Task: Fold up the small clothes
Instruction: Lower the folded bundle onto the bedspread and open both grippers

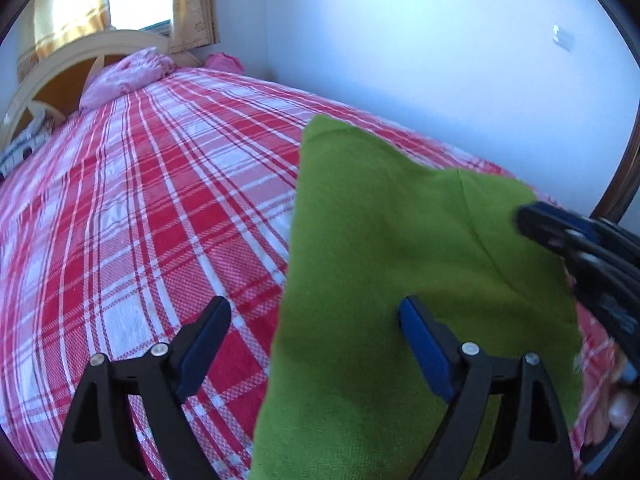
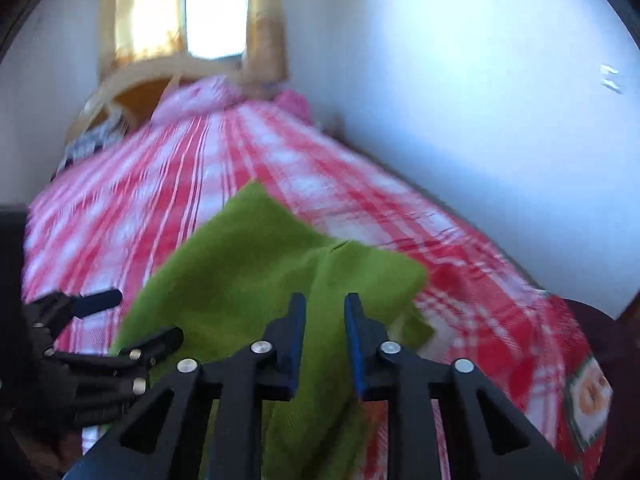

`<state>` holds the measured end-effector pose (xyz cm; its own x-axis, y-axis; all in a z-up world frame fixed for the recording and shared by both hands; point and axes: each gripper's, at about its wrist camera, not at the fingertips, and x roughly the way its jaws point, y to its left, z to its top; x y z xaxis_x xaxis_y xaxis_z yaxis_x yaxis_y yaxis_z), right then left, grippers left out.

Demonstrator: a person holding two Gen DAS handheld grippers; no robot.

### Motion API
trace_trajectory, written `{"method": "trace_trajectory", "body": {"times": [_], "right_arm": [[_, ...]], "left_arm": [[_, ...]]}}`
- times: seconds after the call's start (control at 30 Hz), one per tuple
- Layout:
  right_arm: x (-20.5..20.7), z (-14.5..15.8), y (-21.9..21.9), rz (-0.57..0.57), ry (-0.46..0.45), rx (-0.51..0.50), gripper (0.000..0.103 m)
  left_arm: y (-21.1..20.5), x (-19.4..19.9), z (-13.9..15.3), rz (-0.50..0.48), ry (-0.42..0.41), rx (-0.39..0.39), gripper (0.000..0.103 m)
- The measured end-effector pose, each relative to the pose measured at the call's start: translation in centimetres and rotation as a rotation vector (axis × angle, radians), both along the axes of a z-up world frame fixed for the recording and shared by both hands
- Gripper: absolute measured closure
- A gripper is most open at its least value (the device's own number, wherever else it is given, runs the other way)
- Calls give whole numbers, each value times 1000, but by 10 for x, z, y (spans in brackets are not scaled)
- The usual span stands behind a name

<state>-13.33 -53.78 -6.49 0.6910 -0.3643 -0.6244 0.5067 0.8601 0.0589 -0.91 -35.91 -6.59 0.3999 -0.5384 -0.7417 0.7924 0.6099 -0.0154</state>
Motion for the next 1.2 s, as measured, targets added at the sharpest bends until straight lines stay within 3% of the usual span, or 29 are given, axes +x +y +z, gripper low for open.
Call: {"method": "trace_trajectory", "body": {"times": [0.17,0.5,0.6,0.73,0.8,1.0,1.2], "right_arm": [[21,-34,-28,-22,106,32,89],[31,-42,-60,-48,76,96,96],[27,-33,-47,-45,77,26,95],[-16,0,-5,-27,-36,-23,95],[-33,8,18,13,-49,-34,95],[-55,-18,70,40,58,-76,92],[-60,-22,78,-13,58,-72,92]], "left_arm": [[-5,6,-7,1,12,11,13],[-7,4,-8,-15,14,24,10],[2,1,-3,-15,-4,20,11],[16,-4,4,-14,-52,17,11],[21,-8,5,-13,-62,14,11],[24,-21,-3,-23,-103,50,11],[37,-32,-7,-38,-92,76,11]]}}
